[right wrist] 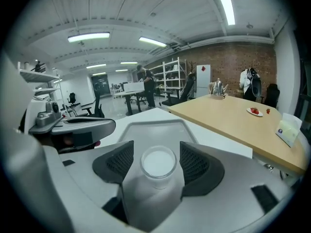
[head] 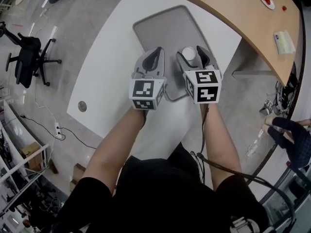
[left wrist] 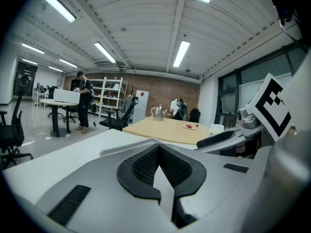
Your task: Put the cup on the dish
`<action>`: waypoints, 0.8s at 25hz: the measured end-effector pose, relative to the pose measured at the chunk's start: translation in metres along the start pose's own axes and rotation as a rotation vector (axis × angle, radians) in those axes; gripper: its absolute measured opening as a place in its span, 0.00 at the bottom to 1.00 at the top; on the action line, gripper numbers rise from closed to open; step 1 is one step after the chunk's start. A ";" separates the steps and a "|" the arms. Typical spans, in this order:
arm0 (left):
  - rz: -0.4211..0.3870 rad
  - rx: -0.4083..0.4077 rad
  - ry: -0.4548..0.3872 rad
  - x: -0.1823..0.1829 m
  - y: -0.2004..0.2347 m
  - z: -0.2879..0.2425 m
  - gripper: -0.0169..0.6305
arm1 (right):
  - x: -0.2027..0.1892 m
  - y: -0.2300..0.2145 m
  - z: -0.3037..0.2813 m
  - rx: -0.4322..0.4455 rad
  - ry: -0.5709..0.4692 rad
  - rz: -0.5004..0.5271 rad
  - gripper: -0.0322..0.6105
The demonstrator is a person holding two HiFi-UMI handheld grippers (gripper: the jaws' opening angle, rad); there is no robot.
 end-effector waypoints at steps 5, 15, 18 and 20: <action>-0.015 -0.030 -0.068 0.041 -0.008 0.039 0.04 | 0.036 0.019 0.057 -0.011 -0.133 -0.027 0.44; -0.051 -0.100 -0.155 0.089 -0.056 0.171 0.04 | 0.043 0.081 0.200 -0.090 -0.328 -0.055 0.33; -0.065 -0.094 -0.184 0.106 -0.069 0.214 0.04 | 0.046 0.096 0.237 -0.122 -0.376 -0.068 0.20; -0.066 -0.109 -0.201 0.110 -0.080 0.235 0.04 | 0.048 0.101 0.260 -0.143 -0.416 -0.070 0.14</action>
Point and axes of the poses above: the fingertips, and each gripper's own axes: z backward along the fingers, y to its left, x out of its top, the point moved 6 cm from there along z, backward along the fingers
